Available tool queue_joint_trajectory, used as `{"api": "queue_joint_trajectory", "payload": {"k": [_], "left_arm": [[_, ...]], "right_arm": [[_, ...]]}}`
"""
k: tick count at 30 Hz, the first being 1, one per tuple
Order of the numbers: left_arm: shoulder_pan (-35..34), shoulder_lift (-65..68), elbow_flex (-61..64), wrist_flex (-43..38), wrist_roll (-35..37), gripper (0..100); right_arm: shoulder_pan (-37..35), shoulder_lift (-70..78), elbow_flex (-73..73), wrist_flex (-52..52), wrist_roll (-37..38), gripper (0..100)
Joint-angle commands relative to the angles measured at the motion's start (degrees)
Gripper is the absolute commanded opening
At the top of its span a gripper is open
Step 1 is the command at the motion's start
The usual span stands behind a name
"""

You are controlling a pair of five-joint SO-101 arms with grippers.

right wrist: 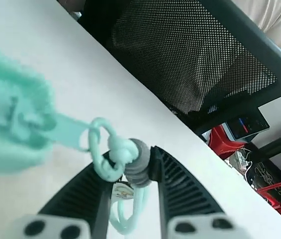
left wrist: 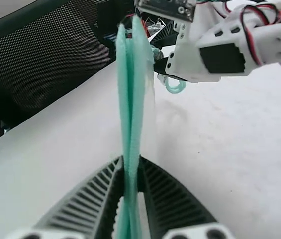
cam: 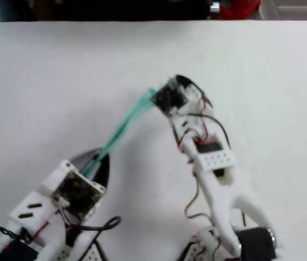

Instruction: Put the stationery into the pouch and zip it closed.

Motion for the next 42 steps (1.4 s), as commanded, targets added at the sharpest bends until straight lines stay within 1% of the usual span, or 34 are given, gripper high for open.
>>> {"api": "queue_joint_trajectory", "payload": {"k": [1, 4, 11, 17, 20, 23, 26, 29, 31, 33, 35, 37, 40, 42], "left_arm": [[-1.5, -0.7, -1.1, 0.8, 1.0, 2], [-1.5, -0.7, -2.3, 1.1, 1.1, 2], [-1.5, -0.7, -2.7, 1.1, 0.9, 2], [-2.0, -0.7, -2.7, -1.5, 0.7, 3], [-2.1, -0.7, -2.7, -3.0, 0.6, 3], [-5.8, -0.7, -3.0, -6.0, 0.8, 3], [-11.9, -0.6, -2.7, -8.9, 1.6, 3], [-17.0, -0.5, -0.9, -9.7, 5.7, 3], [-19.5, -0.5, 2.0, -10.8, 8.2, 3], [-21.4, -0.5, 5.9, -12.7, 10.3, 3], [-23.5, -0.5, 9.8, -15.1, 10.8, 3], [-25.0, -0.5, 13.4, -18.2, 10.8, 3], [-24.3, -0.4, 18.0, -22.4, 8.7, 3], [-22.5, -0.3, 18.9, -22.3, 7.6, 3]], "right_arm": [[8.6, 8.6, -5.1, -0.2, 0.4, 1.9], [8.9, 10.7, -5.9, -0.2, 0.4, 1.9], [8.6, 10.6, -5.8, -0.2, -0.1, 1.9], [7.0, 10.6, -5.7, 0.2, -0.1, 1.9], [6.4, 10.2, -5.7, 2.5, 0.4, 1.9], [6.0, 5.6, -4.9, 9.4, 0.6, 1.9], [4.4, -3.6, -1.7, 19.1, 5.7, 1.9], [0.6, -15.1, 4.2, 27.6, 11.3, 1.9], [-2.3, -23.0, 7.7, 32.4, 12.6, 1.9], [-5.5, -30.1, 9.7, 37.8, 12.0, 1.9], [-7.4, -36.0, 10.2, 42.2, 11.8, 1.9], [-7.8, -39.7, 10.0, 43.7, 8.3, 1.9], [-7.9, -41.9, 9.9, 44.4, 4.2, 1.9], [-8.0, -42.7, 9.3, 46.0, 1.4, 1.9]]}}
